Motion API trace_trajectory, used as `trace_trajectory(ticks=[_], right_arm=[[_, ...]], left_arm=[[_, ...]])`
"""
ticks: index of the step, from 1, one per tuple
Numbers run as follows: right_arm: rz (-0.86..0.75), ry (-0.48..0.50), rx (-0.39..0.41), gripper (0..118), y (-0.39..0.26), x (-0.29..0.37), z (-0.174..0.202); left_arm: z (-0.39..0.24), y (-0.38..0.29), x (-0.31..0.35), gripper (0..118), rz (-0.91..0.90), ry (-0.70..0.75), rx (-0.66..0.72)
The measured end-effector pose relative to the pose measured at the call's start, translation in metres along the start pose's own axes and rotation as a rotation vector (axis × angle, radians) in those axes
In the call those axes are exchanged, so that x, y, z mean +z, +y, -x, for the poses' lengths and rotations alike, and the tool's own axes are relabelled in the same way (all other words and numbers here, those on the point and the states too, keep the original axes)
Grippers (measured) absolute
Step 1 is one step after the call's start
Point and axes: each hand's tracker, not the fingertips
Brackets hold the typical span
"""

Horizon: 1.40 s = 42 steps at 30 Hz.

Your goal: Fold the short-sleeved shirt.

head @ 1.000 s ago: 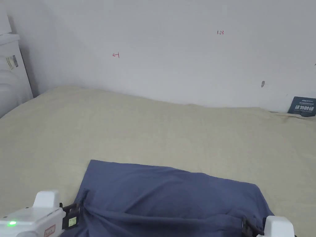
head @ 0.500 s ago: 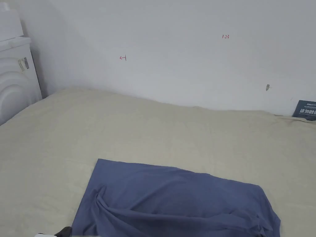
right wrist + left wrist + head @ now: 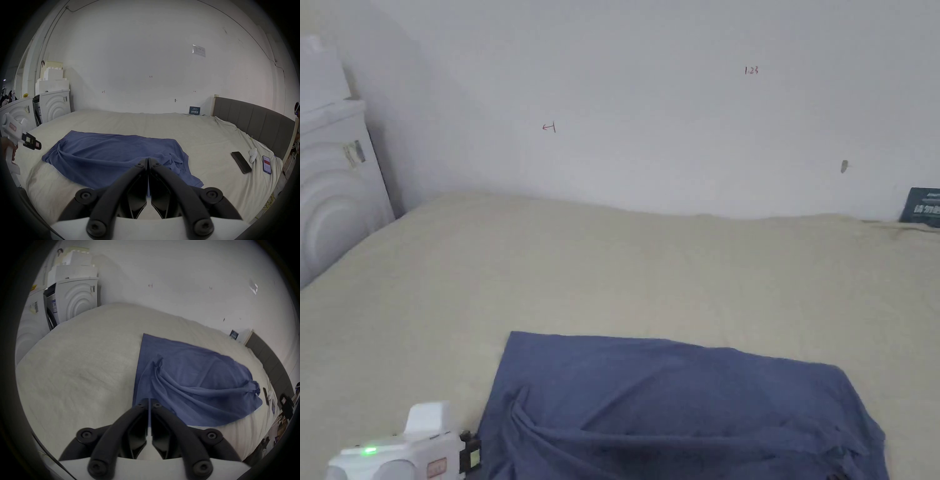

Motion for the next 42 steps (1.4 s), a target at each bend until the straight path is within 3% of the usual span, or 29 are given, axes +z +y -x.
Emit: trace_trajectory(ticks=[2,4,6,9,12,16,19,22,25,27,28,31,33,36,38,39,40,42], right_arm=[[0.013,-0.009,0.004,1,0.0,0.0,-0.001],[0.017,-0.008,0.007,1,-0.002,-0.001,-0.003],[0.026,-0.014,0.012,1,-0.003,0.0,-0.005],[0.03,-0.017,0.012,1,-0.005,-0.001,-0.007],[0.038,-0.018,0.017,1,-0.007,-0.002,-0.01],[0.052,-0.019,-0.001,1,-0.009,-0.005,-0.016],[0.089,-0.029,-0.021,1,-0.013,-0.012,-0.022],[0.172,-0.054,-0.053,1,-0.019,-0.026,-0.034],[0.26,-0.066,-0.061,5,-0.023,-0.047,-0.054],[0.318,-0.08,-0.068,19,-0.028,-0.065,-0.07],[0.373,-0.076,-0.076,36,-0.029,-0.075,-0.078],[0.461,-0.06,-0.122,67,-0.035,-0.104,-0.099],[0.502,-0.058,-0.115,76,-0.041,-0.122,-0.107],[0.599,-0.025,-0.132,75,-0.054,-0.147,-0.113],[0.603,-0.023,-0.138,68,-0.056,-0.151,-0.113],[0.59,-0.024,-0.129,50,-0.053,-0.149,-0.111],[0.568,-0.007,-0.117,8,-0.048,-0.146,-0.111],[0.532,0.056,-0.152,7,-0.043,-0.142,-0.105]], left_arm=[[0.001,0.006,-0.014,38,0.078,0.01,0.009],[0.001,0.005,-0.029,73,0.148,0.015,0.014],[-0.003,0.003,-0.039,82,0.165,0.075,0.004],[-0.006,-0.004,-0.056,82,0.251,0.17,-0.021],[-0.013,-0.012,-0.055,81,0.23,0.195,-0.007],[-0.023,-0.016,-0.056,59,0.223,0.206,-0.039],[-0.032,-0.016,-0.056,50,0.232,0.202,-0.123],[-0.032,-0.018,-0.049,3,0.217,0.204,-0.169],[-0.023,-0.022,-0.04,0,0.199,0.166,-0.162],[-0.019,-0.025,-0.036,0,0.182,0.146,-0.135],[-0.017,-0.025,-0.032,0,0.175,0.144,-0.136],[-0.017,-0.029,-0.027,0,0.148,0.135,-0.158],[-0.016,-0.03,-0.025,0,0.133,0.13,-0.154],[-0.009,-0.031,-0.029,0,0.121,0.123,-0.138],[-0.006,-0.032,-0.031,0,0.117,0.12,-0.139],[-0.005,-0.032,-0.031,0,0.114,0.117,-0.138],[-0.005,-0.032,-0.029,0,0.113,0.117,-0.132],[-0.003,-0.031,-0.027,0,0.101,0.107,-0.119]])
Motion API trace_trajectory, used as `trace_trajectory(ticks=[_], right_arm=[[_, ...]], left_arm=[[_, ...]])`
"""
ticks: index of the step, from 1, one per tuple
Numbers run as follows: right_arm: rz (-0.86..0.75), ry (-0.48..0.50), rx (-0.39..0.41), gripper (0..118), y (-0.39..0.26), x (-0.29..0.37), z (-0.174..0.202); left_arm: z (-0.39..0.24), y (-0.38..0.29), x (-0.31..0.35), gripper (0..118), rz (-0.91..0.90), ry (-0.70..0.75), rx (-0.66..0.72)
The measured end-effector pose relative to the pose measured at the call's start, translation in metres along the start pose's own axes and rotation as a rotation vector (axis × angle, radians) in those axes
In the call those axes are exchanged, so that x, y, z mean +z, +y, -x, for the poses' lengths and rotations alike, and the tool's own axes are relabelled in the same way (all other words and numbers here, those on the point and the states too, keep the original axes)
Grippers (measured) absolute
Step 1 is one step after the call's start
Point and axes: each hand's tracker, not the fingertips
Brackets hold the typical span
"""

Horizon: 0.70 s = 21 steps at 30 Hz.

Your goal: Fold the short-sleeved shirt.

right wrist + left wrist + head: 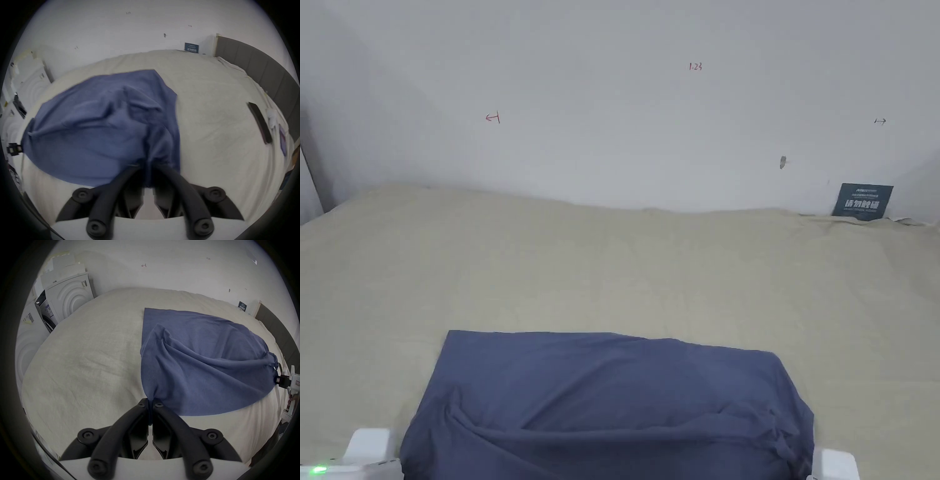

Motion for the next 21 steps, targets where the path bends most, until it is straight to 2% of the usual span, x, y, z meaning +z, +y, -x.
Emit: trace_trajectory(ticks=[1,3,5,11,21], right_arm=[[0.026,-0.055,0.028,7,0.002,0.001,0.004],[-0.012,-0.061,0.063,7,0.003,0.008,0.006],[-0.04,-0.059,0.05,7,0.005,0.021,0.006],[-0.11,-0.08,0.078,6,0.006,0.073,0.01],[-0.083,-0.147,0.133,6,-0.067,0.146,0.019]], left_arm=[[0.0,0.0,0.001,0,0.0,0.004,-0.002],[-0.005,0.0,0.016,0,-0.023,-0.003,-0.002],[-0.002,0.0,0.024,0,-0.039,-0.009,0.002],[0.005,-0.007,0.07,0,-0.088,-0.038,0.032],[0.012,-0.089,0.133,0,-0.086,-0.049,0.016]])
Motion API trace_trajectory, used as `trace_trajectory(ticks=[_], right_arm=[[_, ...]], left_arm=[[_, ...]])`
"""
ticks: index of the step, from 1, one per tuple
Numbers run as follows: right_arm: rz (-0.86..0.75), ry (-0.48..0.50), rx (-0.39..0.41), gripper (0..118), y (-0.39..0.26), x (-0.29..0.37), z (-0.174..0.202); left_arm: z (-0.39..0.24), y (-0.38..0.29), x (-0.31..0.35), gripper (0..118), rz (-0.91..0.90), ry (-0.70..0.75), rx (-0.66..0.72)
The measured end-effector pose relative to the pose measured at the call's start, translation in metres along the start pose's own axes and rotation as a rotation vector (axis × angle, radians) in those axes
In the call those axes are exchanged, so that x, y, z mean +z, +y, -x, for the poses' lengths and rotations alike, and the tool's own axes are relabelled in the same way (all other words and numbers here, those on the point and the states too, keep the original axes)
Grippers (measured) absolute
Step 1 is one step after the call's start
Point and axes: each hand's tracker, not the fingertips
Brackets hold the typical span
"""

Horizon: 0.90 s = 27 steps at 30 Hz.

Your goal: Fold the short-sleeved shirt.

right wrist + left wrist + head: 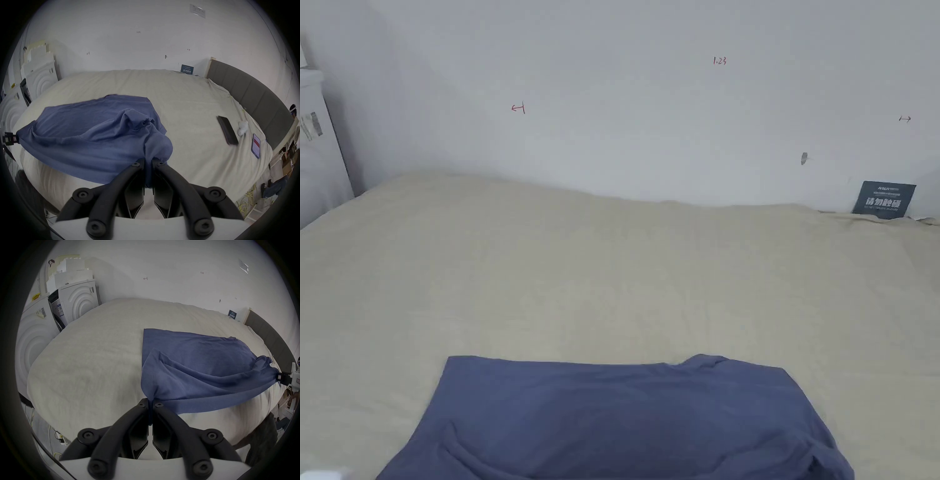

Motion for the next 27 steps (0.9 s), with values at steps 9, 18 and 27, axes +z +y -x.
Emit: trace_trajectory(ticks=[9,18,27], right_arm=[[0.114,-0.043,-0.001,6,-0.061,0.003,0.014],[0.121,-0.063,0.004,6,-0.069,-0.013,0.016],[0.089,-0.07,0.017,63,-0.06,0.007,0.019]], left_arm=[[0.006,-0.043,-0.004,0,0.08,0.036,0.005],[0.013,-0.053,-0.029,0,0.098,0.058,0.009],[0.029,-0.043,-0.02,44,0.093,0.022,0.065]])
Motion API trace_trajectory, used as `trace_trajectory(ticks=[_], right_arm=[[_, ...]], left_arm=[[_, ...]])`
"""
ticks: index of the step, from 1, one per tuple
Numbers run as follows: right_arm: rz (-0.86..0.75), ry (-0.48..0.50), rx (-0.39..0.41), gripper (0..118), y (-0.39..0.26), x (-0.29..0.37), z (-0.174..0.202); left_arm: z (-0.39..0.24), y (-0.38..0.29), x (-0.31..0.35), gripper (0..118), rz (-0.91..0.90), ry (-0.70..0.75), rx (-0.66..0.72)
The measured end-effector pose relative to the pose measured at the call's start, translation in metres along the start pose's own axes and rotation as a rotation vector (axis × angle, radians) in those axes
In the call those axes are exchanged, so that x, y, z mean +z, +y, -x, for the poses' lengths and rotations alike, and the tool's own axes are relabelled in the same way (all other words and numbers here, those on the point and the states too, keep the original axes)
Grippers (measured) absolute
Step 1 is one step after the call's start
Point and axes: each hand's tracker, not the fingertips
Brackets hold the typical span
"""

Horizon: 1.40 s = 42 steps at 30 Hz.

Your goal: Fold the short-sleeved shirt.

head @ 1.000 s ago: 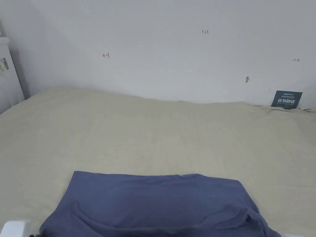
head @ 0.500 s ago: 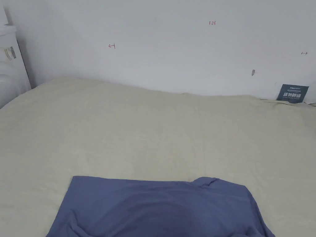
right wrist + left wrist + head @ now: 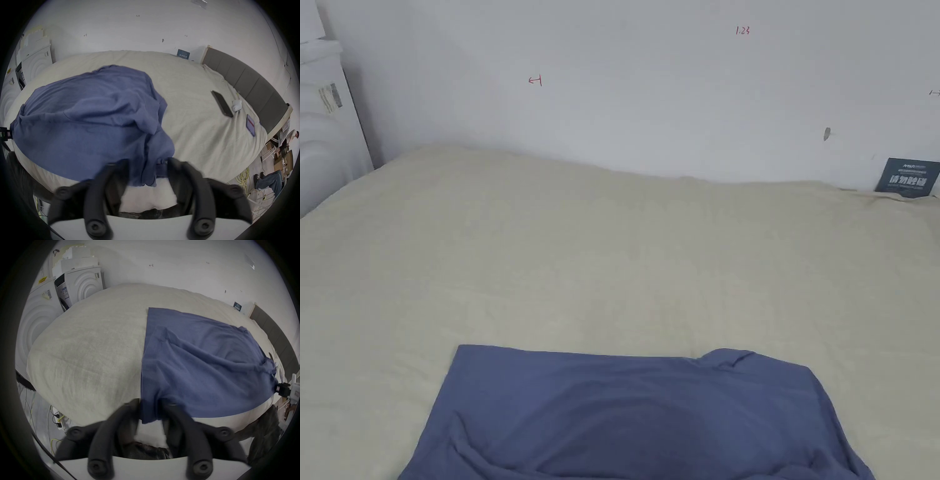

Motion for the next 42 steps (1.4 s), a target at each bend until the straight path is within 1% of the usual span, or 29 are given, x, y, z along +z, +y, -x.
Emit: trace_trajectory(ticks=[1,2,3,6,8,9,12,13,14,15,16,21,23,25,27,30,31,33,34,36,38,39,40,41,42], right_arm=[[-0.042,0.002,-0.007,67,0.004,0.008,-0.001],[-0.07,-0.006,-0.013,67,0.009,0.013,-0.002],[-0.098,-0.008,-0.018,67,0.016,0.019,-0.002],[-0.204,0.027,-0.062,67,0.038,0.027,0.003],[-0.249,0.053,-0.056,65,0.054,0.023,0.012],[-0.269,0.066,-0.048,61,0.062,0.021,0.017],[-0.351,0.108,-0.048,17,0.084,0.016,0.036],[-0.379,0.117,-0.049,9,0.09,0.014,0.042],[-0.393,0.119,-0.041,8,0.095,0.013,0.048],[-0.404,0.126,-0.037,2,0.1,0.013,0.053],[-0.414,0.137,-0.037,0,0.105,0.009,0.058],[-0.435,0.167,-0.049,0,0.122,0.001,0.078],[-0.434,0.171,-0.037,0,0.127,-0.003,0.084],[-0.433,0.176,-0.031,0,0.13,-0.007,0.088],[-0.423,0.183,-0.027,0,0.134,-0.012,0.091],[-0.408,0.186,-0.022,0,0.137,-0.02,0.095],[-0.401,0.187,-0.024,0,0.137,-0.023,0.096],[-0.392,0.193,-0.022,0,0.137,-0.028,0.097],[-0.386,0.19,-0.017,0,0.137,-0.031,0.098],[-0.378,0.184,-0.015,0,0.136,-0.035,0.097],[-0.357,0.18,-0.012,0,0.136,-0.041,0.096],[-0.35,0.176,-0.01,0,0.136,-0.043,0.096],[-0.344,0.174,-0.009,0,0.135,-0.045,0.095],[-0.338,0.172,-0.007,0,0.135,-0.046,0.094],[-0.332,0.168,-0.005,0,0.135,-0.048,0.094]], left_arm=[[0.002,0.003,0.007,64,-0.018,-0.016,0.014],[0.002,0.005,0.014,71,-0.043,-0.025,0.019],[0.002,0.01,0.02,74,-0.093,-0.026,0.022],[-0.006,0.028,0.03,74,-0.206,-0.028,-0.014],[-0.013,0.043,0.026,71,-0.268,-0.006,-0.032],[-0.017,0.051,0.022,69,-0.292,-0.001,-0.033],[-0.038,0.072,0.02,37,-0.34,-0.013,-0.042],[-0.044,0.079,0.017,26,-0.351,-0.014,-0.05],[-0.053,0.084,0.017,22,-0.359,-0.006,-0.065],[-0.059,0.089,0.014,15,-0.363,-0.003,-0.075],[-0.063,0.095,0.01,0,-0.364,-0.003,-0.08],[-0.07,0.127,-0.019,0,-0.321,-0.017,-0.067],[-0.066,0.141,-0.034,0,-0.314,-0.022,-0.051],[-0.058,0.161,-0.054,0,-0.272,-0.01,-0.048],[-0.047,0.178,-0.074,0,-0.221,-0.036,-0.008],[-0.032,0.2,-0.099,0,-0.189,-0.044,0.013],[-0.028,0.207,-0.108,0,-0.146,-0.062,0.017],[-0.021,0.218,-0.122,0,-0.132,-0.064,0.008],[-0.022,0.22,-0.126,0,-0.101,-0.091,0.006],[-0.021,0.226,-0.139,0,-0.048,-0.059,0.012],[-0.021,0.228,-0.146,0,-0.039,-0.067,0.004],[-0.021,0.229,-0.15,3,-0.021,-0.075,0.0],[-0.022,0.23,-0.152,13,-0.012,-0.08,0.0],[-0.024,0.231,-0.155,25,-0.007,-0.067,-0.001],[-0.023,0.231,-0.159,41,0.002,-0.048,-0.004]])
